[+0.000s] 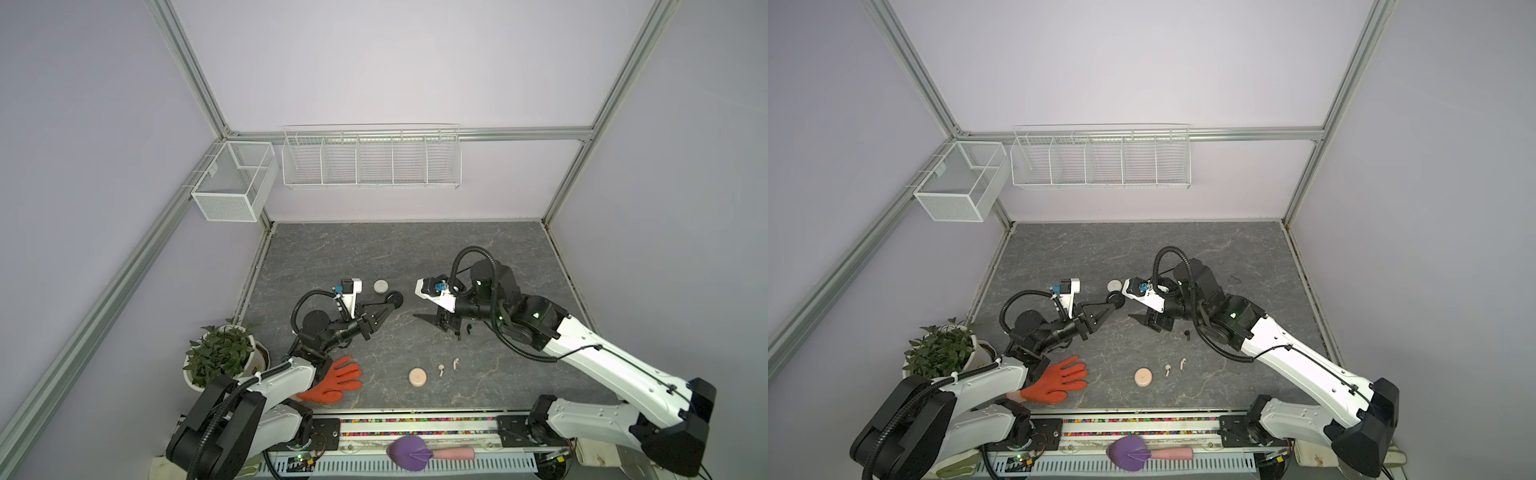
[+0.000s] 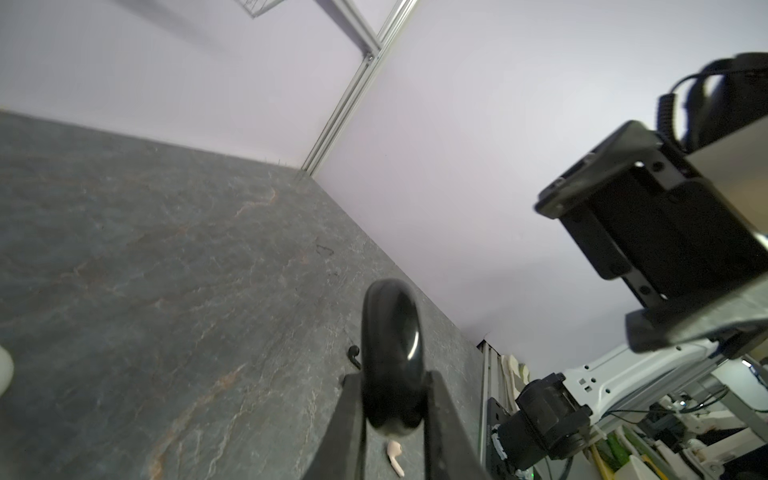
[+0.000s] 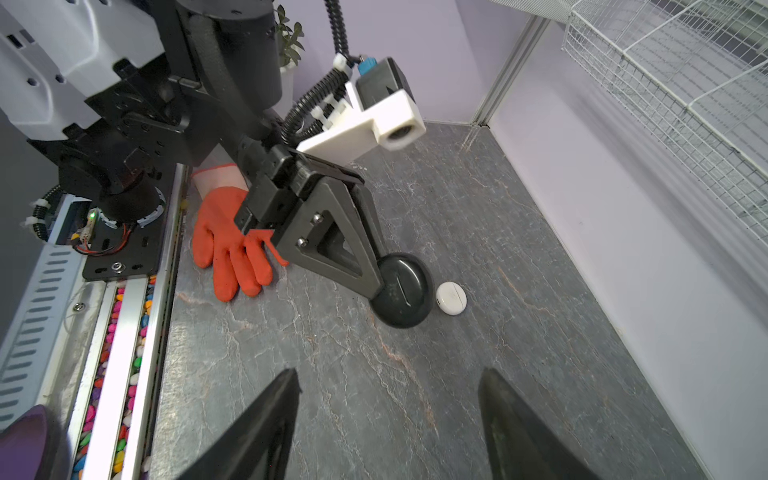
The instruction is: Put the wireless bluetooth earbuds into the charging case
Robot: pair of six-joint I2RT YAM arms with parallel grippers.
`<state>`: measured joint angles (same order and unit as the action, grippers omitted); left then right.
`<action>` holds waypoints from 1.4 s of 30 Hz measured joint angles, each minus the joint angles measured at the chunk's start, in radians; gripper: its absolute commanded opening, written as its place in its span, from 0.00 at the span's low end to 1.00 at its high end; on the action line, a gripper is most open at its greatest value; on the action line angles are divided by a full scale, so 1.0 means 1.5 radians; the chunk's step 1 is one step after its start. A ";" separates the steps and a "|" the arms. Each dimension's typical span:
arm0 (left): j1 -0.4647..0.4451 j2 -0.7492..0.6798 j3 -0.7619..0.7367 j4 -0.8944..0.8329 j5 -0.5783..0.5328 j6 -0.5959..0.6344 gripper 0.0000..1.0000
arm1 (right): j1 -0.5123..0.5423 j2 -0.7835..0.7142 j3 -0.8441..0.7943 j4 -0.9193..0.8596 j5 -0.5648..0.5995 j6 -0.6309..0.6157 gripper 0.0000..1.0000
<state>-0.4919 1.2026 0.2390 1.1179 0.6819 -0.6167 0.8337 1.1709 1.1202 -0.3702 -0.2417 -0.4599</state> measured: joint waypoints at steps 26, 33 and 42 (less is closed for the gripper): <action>-0.008 -0.038 -0.001 0.164 0.040 0.046 0.00 | -0.092 0.113 0.043 0.129 -0.380 0.177 0.45; -0.008 -0.052 -0.001 0.167 0.046 0.038 0.00 | -0.088 0.135 0.063 0.131 -0.405 0.180 0.38; -0.010 -0.053 -0.001 0.180 0.055 0.033 0.00 | -0.074 0.161 0.099 0.110 -0.410 0.168 0.33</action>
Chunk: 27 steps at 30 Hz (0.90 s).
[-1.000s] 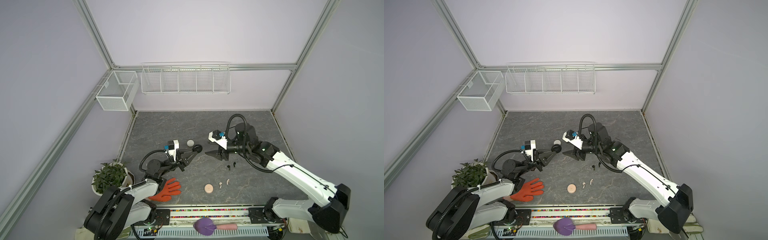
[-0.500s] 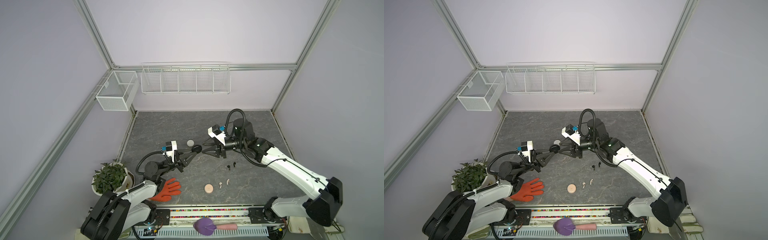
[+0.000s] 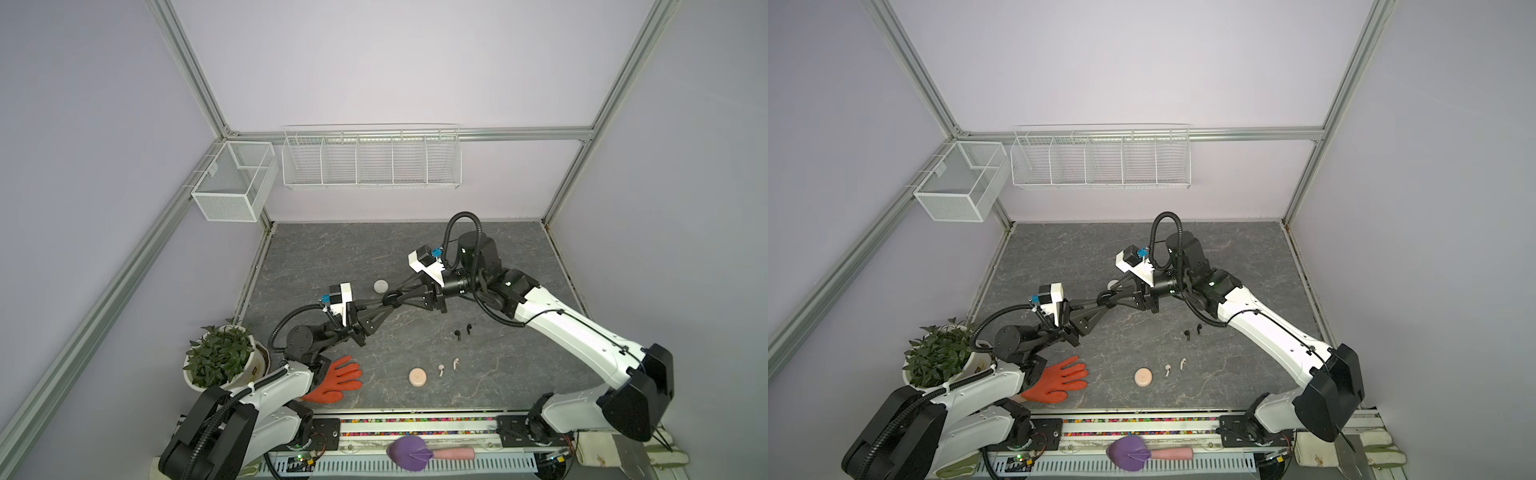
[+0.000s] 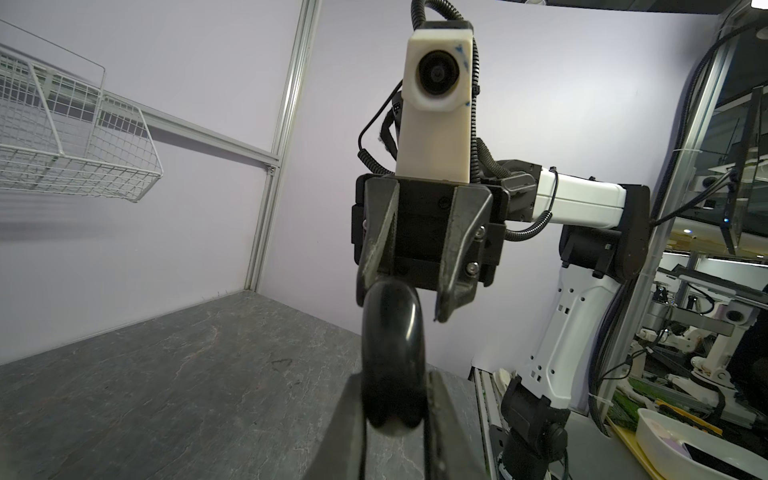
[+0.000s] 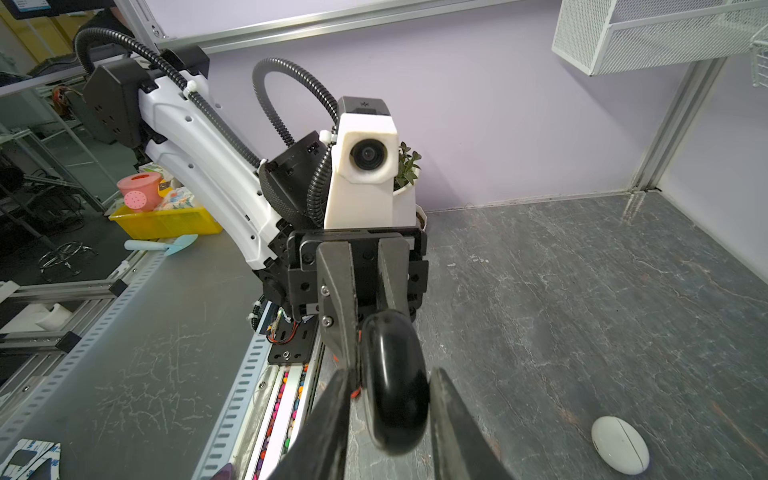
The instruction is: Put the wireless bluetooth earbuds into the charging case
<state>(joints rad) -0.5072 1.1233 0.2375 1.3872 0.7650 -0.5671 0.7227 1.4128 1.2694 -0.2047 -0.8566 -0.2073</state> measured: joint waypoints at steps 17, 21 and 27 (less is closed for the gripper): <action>-0.003 -0.021 0.000 -0.024 0.018 0.002 0.33 | 0.008 0.009 0.019 -0.045 -0.010 -0.029 0.21; -0.003 -0.026 0.001 -0.043 0.008 0.003 0.46 | 0.014 0.009 0.021 -0.064 -0.011 -0.033 0.19; -0.012 -0.027 0.011 -0.070 0.013 0.025 0.47 | 0.016 0.009 0.035 -0.091 -0.009 -0.037 0.17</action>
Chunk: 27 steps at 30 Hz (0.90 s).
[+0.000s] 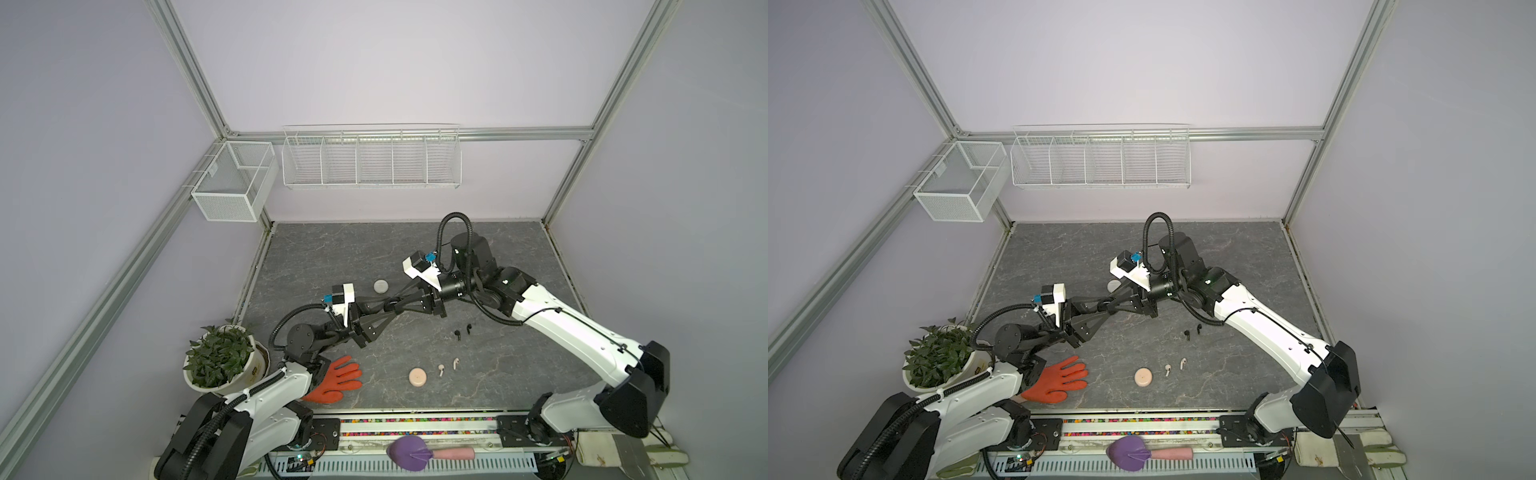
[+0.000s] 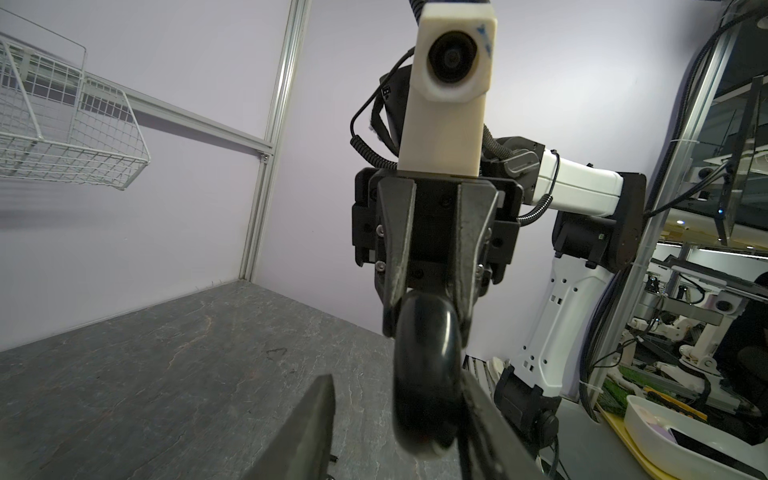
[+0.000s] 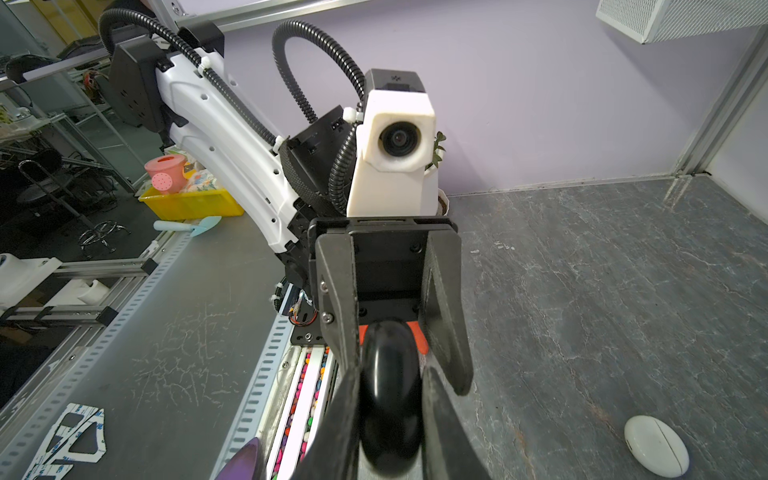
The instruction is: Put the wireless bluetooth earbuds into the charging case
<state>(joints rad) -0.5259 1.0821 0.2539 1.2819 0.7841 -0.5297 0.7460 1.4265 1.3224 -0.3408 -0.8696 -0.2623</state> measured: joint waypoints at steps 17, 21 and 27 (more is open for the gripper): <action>-0.034 -0.058 0.021 -0.118 0.013 0.132 0.40 | -0.004 0.009 0.020 -0.031 -0.008 -0.003 0.15; -0.034 -0.055 0.022 -0.126 0.014 0.141 0.31 | -0.004 0.010 0.020 -0.037 -0.012 -0.003 0.15; -0.034 -0.052 0.024 -0.133 0.013 0.142 0.19 | -0.004 0.010 0.021 -0.042 -0.024 -0.005 0.15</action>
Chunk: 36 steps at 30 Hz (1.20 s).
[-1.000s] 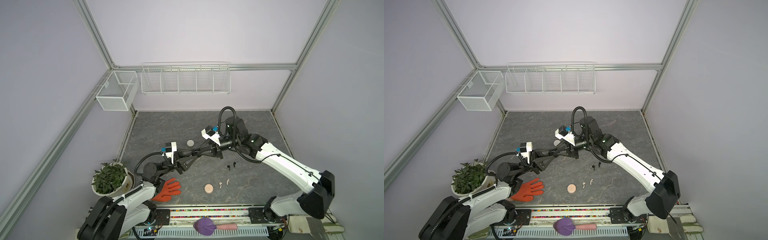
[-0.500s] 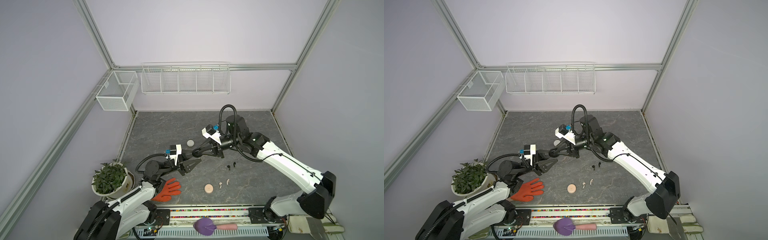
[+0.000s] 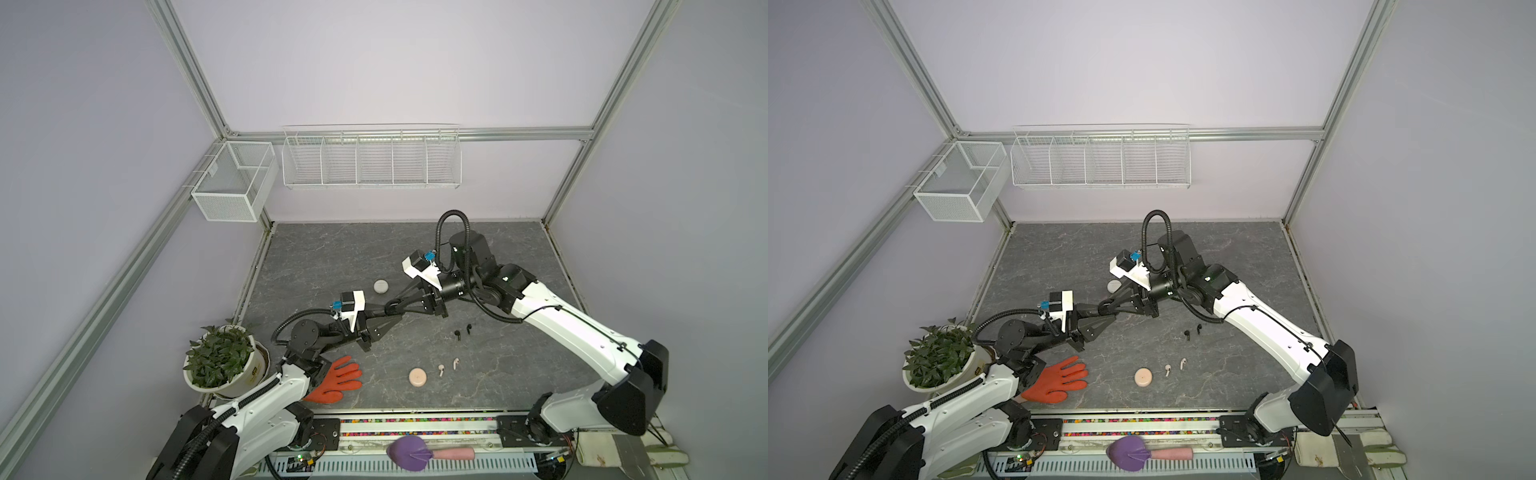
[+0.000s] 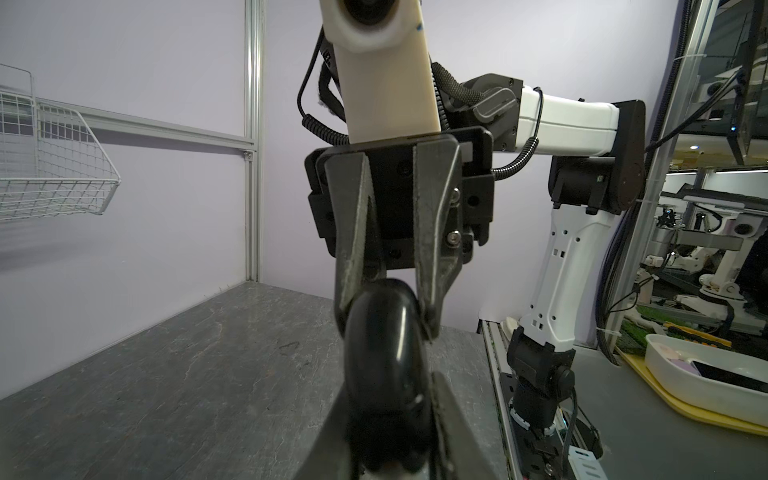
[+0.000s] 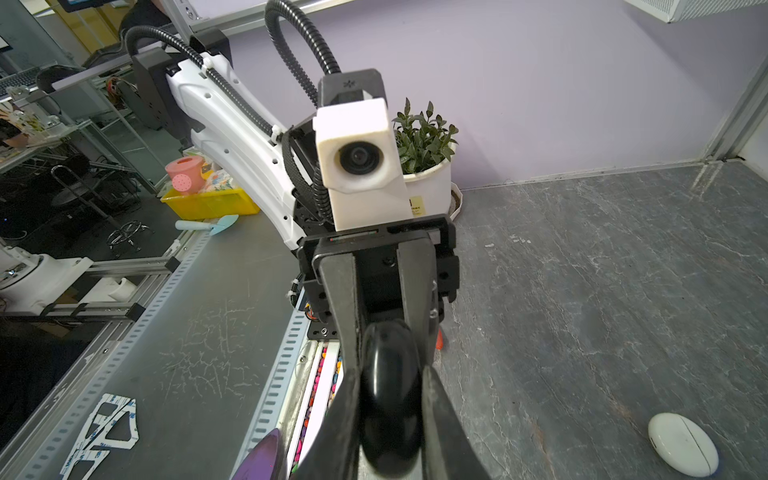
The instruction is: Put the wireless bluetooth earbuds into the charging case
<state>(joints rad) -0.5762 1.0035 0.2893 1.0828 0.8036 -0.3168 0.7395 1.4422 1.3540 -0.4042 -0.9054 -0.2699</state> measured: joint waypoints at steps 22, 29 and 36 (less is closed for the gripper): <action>-0.001 -0.006 0.012 -0.019 -0.001 -0.032 0.00 | 0.033 -0.109 0.003 -0.090 0.196 -0.145 0.71; -0.001 -0.008 0.011 -0.052 -0.002 -0.031 0.00 | 0.089 -0.129 -0.009 -0.089 0.325 -0.233 0.71; -0.002 -0.008 0.011 -0.063 -0.010 -0.029 0.00 | 0.095 -0.092 -0.008 -0.078 0.382 -0.260 0.69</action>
<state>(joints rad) -0.5793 0.9913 0.3054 0.9882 0.7887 -0.3607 0.8818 1.3045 1.3415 -0.5205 -0.3321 -0.6605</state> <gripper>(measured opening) 0.200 0.697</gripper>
